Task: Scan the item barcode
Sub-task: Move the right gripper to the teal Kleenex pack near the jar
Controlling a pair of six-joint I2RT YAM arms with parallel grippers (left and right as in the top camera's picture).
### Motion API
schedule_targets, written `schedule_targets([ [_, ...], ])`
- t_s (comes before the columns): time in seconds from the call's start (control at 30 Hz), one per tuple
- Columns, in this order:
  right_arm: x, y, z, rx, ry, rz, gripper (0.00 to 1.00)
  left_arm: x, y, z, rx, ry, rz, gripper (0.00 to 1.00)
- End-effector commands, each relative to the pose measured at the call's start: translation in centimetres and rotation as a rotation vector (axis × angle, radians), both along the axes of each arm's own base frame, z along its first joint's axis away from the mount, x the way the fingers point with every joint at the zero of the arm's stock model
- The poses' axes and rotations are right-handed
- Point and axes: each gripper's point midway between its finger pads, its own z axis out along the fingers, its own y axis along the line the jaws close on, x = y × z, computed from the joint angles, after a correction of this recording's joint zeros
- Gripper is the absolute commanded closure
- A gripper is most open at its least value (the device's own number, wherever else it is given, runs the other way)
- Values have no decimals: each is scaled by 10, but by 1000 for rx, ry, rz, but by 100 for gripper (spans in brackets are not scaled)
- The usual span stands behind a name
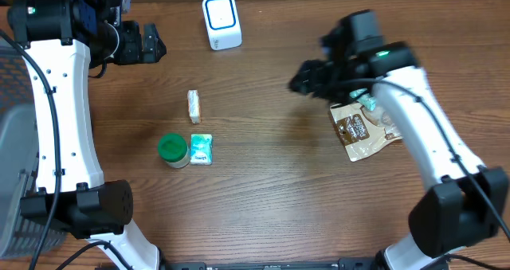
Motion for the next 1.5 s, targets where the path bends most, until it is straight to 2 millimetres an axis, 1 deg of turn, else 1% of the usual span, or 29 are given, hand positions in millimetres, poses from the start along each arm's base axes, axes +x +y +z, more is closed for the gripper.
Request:
schedule_targets([
  [0.0, -20, 47, -31, 40, 103, 0, 36, -2, 0, 12, 16, -38, -23, 1],
  [0.13, -34, 91, -53, 52, 102, 19, 39, -2, 0, 12, 16, -39, -24, 0],
  [0.23, -43, 116, -68, 45, 92, 20, 44, -2, 0, 12, 16, -39, -24, 0],
  [0.37, -54, 155, -85, 66, 61, 91, 47, -2, 0, 12, 16, -38, -23, 0],
  [0.47, -63, 176, -103, 69, 75, 112, 47, -2, 0, 12, 16, -39, -24, 0],
  [0.53, -69, 185, -116, 65, 89, 130, 48, -2, 0, 12, 16, -39, -24, 1],
  [0.67, -77, 192, -130, 50, 107, 149, 52, -2, 0, 12, 16, -38, -23, 0],
  [0.87, -88, 204, -141, 50, 125, 162, 57, -2, 0, 12, 16, -38, -23, 1],
  [1.07, -101, 209, -150, 36, 151, 170, 59, -2, 0, 12, 16, -38, -24, 0],
  [1.2, -104, 211, -152, 22, 144, 173, 67, -2, 0, 12, 16, -38, -24, 0],
  [1.33, -107, 211, -158, 1, 142, 173, 72, -2, 0, 12, 16, -39, -24, 0],
  [1.47, -108, 211, -160, -4, 145, 174, 79, -2, 0, 12, 16, -38, -24, 0],
])
